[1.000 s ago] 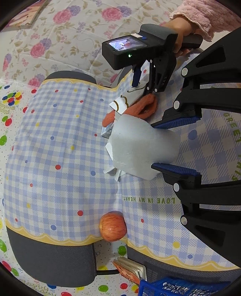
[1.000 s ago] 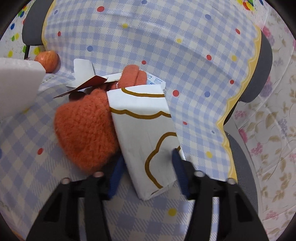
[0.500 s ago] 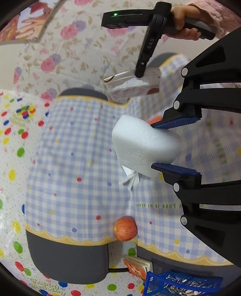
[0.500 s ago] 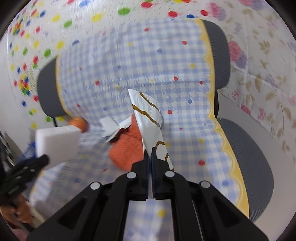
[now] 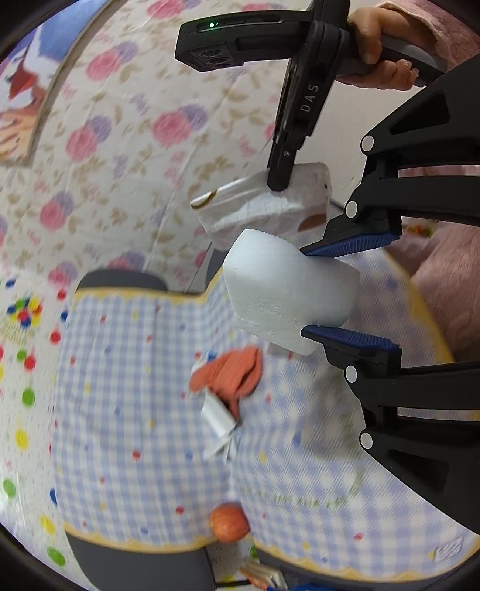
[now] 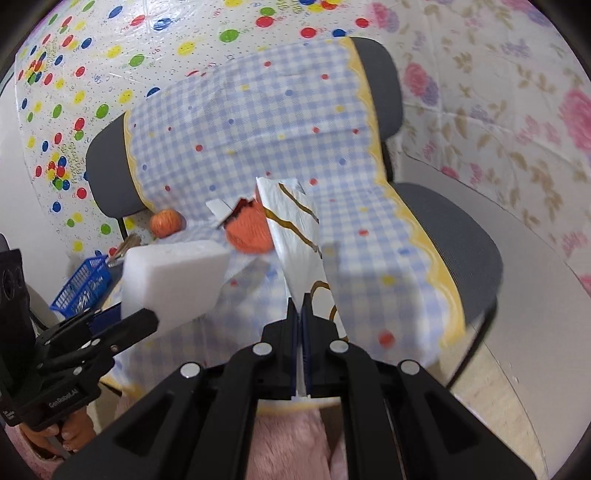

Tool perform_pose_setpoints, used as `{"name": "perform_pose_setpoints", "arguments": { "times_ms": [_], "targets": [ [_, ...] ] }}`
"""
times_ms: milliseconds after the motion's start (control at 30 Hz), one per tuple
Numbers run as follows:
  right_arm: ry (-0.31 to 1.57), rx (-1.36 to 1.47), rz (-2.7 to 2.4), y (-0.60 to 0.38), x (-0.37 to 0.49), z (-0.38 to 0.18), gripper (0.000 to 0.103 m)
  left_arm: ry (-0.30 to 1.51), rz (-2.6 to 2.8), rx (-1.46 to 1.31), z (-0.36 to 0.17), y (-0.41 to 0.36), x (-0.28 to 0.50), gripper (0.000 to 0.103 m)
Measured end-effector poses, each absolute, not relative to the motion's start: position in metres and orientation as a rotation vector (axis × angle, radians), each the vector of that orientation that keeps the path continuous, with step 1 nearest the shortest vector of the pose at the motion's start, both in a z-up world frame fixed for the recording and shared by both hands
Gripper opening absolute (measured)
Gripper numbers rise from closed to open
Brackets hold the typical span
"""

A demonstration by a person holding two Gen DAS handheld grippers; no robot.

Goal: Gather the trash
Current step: 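Carry foam block and paper bag to the bin and open both grippers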

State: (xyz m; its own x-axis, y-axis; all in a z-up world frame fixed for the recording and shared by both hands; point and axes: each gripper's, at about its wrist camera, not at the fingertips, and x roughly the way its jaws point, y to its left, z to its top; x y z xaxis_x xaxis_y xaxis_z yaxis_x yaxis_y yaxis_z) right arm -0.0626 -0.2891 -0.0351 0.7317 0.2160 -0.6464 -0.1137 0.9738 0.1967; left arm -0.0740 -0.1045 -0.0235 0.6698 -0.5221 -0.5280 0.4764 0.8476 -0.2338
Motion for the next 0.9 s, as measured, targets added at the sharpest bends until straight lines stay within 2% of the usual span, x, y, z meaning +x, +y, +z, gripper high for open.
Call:
{"name": "perform_pose_setpoints", "arguments": {
  "times_ms": [700, 833, 900],
  "targets": [
    [0.806, 0.319, -0.143, -0.39, -0.202, -0.083, 0.004, 0.793, -0.963, 0.001, -0.059, -0.234, -0.125, 0.04],
    [0.821, 0.331, -0.169, -0.4, -0.208, -0.091, 0.004, 0.819, -0.982, 0.017, -0.064, -0.249, -0.127, 0.044],
    [0.827, 0.34, -0.176, -0.405, -0.208, -0.097, 0.004, 0.841, -0.978, 0.015, -0.067, -0.254, -0.125, 0.051]
  ]
}}
